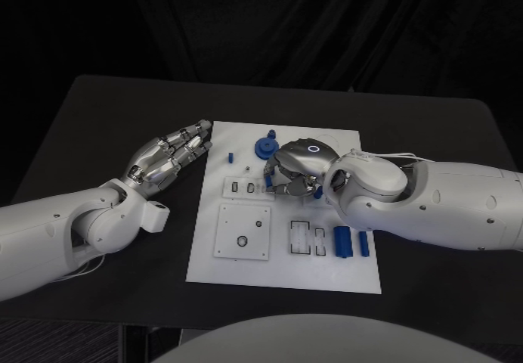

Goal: Assemble the parts on the task board

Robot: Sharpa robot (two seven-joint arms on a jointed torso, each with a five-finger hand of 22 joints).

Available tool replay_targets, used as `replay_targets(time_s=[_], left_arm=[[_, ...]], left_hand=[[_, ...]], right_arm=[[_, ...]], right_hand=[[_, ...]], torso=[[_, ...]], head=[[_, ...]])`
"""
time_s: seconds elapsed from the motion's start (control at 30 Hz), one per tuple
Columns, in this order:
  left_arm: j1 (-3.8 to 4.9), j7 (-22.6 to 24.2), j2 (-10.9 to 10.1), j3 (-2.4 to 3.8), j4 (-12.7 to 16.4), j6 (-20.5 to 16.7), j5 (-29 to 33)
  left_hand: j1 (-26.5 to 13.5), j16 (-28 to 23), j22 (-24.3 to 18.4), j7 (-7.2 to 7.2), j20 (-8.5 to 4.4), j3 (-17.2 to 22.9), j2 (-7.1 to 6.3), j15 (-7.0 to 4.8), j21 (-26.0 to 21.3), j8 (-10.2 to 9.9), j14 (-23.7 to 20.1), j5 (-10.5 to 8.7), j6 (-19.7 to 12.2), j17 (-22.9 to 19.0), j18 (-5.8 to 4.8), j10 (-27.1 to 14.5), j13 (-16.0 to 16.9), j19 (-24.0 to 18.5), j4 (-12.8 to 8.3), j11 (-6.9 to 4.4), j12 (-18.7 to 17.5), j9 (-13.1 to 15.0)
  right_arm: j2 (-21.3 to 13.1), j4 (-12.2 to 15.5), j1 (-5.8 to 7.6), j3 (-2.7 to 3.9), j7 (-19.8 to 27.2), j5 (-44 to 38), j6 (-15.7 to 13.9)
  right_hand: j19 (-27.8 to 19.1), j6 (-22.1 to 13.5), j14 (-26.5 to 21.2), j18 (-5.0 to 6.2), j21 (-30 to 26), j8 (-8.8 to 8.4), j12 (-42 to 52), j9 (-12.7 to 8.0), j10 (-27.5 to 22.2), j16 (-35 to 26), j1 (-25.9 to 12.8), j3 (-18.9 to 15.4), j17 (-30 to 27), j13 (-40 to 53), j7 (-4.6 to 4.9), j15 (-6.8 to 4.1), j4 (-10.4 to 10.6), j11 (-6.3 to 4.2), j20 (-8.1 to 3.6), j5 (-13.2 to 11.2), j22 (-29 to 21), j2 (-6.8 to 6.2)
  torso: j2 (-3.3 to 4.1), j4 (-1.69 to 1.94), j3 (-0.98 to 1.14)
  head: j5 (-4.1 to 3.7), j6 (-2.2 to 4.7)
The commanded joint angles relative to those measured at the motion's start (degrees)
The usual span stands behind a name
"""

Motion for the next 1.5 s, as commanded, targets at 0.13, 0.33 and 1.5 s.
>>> replay_targets(time_s=[0.13,0.33,1.5], left_arm=[[-0.07,4.95,0.15,0.04,-0.01,0.79,0.17],[-0.07,4.92,0.18,0.04,-0.13,0.82,0.17],[0.35,1.91,-1.19,0.07,0.01,-6.54,-2.09]], left_hand=[[0.54,0.05,0.07,0.32,0.38,0.44,0.13,0.53,0.28,0.03,-0.07,0.22,-0.16,0.06,-0.06,0.01,-0.09,-0.06,-0.02,0.37,-0.19,-0.03],[0.57,0.05,0.07,0.29,0.43,0.51,0.14,0.59,0.29,0.01,-0.07,0.23,-0.29,0.06,-0.06,-0.03,-0.10,-0.05,-0.08,0.43,-0.21,-0.04],[0.42,-0.02,0.04,1.45,4.50,2.25,-0.20,0.99,0.19,0.08,-0.27,0.81,0.02,-0.01,1.59,0.21,-0.04,-0.20,-0.62,1.00,0.00,-0.01]], right_arm=[[0.13,-0.04,-0.21,-0.01,-0.09,-0.42,1.17],[0.17,-0.08,-0.22,-0.01,0.10,-0.42,1.29],[-6.43,3.51,3.07,0.83,6.51,3.76,-19.53]], right_hand=[[0.00,-1.41,4.20,1.21,-0.56,-0.82,-0.41,-0.27,1.97,-0.48,-0.73,-0.97,8.90,11.08,0.22,0.28,0.13,0.17,0.25,-3.21,7.32,-0.58],[-0.04,-2.39,4.15,1.25,-0.91,-1.34,-0.61,-0.55,1.77,-0.63,-1.76,-1.88,8.76,10.87,0.29,0.24,0.60,0.13,0.22,-6.04,7.32,-1.11],[0.71,-10.84,4.34,1.02,-0.60,-4.57,-1.71,-5.85,0.92,0.24,-0.34,-1.15,9.46,9.87,-0.76,-0.61,3.45,-0.91,-0.59,-8.99,8.39,-3.51]], torso=[[0.04,-0.01,0.01],[0.00,-0.03,0.04],[-1.48,0.19,0.57]], head=[[-0.04,0.02],[0.05,0.02],[2.29,4.72]])
